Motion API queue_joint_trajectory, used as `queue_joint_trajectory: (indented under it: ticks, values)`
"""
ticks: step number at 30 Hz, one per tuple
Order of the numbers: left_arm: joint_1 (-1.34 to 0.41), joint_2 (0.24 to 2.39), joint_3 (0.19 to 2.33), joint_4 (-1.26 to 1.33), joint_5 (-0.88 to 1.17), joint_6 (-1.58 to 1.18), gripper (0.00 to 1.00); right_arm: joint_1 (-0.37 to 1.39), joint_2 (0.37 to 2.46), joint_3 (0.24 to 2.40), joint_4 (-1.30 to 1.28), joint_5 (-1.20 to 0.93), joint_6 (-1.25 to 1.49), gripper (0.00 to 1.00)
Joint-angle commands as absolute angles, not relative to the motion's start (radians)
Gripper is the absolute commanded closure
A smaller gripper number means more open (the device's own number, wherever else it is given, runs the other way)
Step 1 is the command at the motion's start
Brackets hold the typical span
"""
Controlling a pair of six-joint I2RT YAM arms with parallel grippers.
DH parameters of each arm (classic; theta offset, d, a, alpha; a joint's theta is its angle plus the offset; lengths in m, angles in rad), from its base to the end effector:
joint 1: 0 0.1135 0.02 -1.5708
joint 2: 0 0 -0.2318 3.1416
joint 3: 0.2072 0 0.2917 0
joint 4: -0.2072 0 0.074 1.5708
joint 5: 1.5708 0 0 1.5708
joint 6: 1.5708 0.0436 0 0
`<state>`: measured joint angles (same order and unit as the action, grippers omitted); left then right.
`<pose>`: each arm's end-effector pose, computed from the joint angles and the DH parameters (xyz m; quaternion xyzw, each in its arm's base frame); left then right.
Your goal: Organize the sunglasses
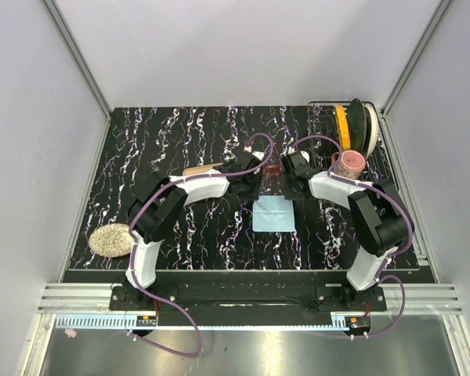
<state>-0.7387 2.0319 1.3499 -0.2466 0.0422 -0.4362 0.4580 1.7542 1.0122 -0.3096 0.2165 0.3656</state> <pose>0.3337 -0.3064 0.0936 0.1495 0.9368 -0.1916 0.2515 0.3370 0.1557 0.0915 -0.0167 0.9611 0.0064 0.2757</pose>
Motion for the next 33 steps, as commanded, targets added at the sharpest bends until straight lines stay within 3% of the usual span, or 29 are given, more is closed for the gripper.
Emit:
queue_joint_trajectory:
  ticks: [1,19,20,33]
  values:
    - [-0.726,2.002,1.359,-0.258,0.032,-0.436,1.00,0.457,1.778,1.054,-0.268,0.227,0.354,0.71]
    - [-0.716,1.993,1.374,-0.258,0.055,-0.419,1.00,0.456,1.749,1.051,-0.284,0.212,0.350,0.94]
    - [-0.715,1.988,1.374,-0.259,0.058,-0.414,1.00,0.454,1.738,1.049,-0.285,0.210,0.348,1.00]
    - [-0.716,1.910,1.296,-0.137,0.184,-0.365,1.00,0.454,1.605,0.959,-0.219,0.121,0.307,1.00]
